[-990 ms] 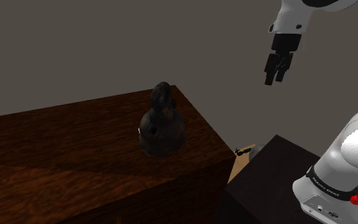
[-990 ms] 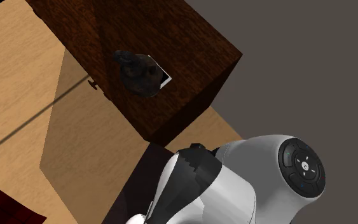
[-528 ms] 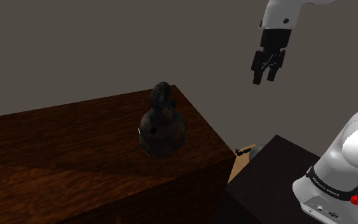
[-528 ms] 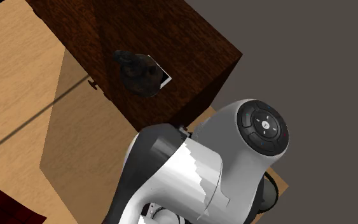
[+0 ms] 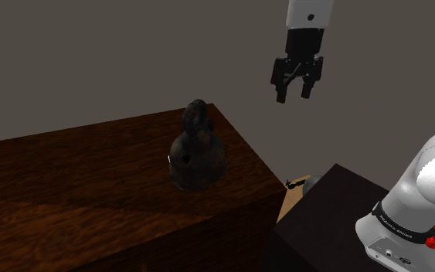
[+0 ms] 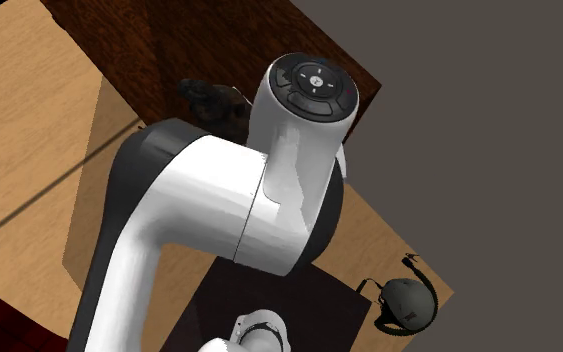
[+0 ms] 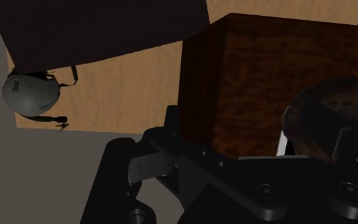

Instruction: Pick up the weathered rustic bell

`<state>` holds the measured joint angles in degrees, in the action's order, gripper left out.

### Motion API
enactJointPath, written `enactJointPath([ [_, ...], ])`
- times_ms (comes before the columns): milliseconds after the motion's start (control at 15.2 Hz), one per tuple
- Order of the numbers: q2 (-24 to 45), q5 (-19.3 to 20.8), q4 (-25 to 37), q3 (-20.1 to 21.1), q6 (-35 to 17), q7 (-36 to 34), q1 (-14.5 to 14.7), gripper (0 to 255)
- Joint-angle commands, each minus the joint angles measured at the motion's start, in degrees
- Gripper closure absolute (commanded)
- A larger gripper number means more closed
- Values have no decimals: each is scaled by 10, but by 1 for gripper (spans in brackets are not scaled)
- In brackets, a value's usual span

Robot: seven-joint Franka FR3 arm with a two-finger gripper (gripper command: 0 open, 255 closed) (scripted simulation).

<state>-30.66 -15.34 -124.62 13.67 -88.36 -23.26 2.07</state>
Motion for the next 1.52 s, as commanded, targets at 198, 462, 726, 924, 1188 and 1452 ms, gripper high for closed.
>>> enactJointPath([
  [198, 83, -9, 91, 61, 0, -108, 2, 0],
  [462, 164, 4, 179, 107, 3, -196, 5, 0],
  [726, 260, 35, 283, 150, 13, -291, 16, 0],
  [924, 345, 73, 377, 176, 30, -364, 36, 0],
  [1188, 471, 137, 532, 193, 74, -455, 90, 0],
  [1452, 457, 129, 483, 190, 38, -446, 84, 0],
])
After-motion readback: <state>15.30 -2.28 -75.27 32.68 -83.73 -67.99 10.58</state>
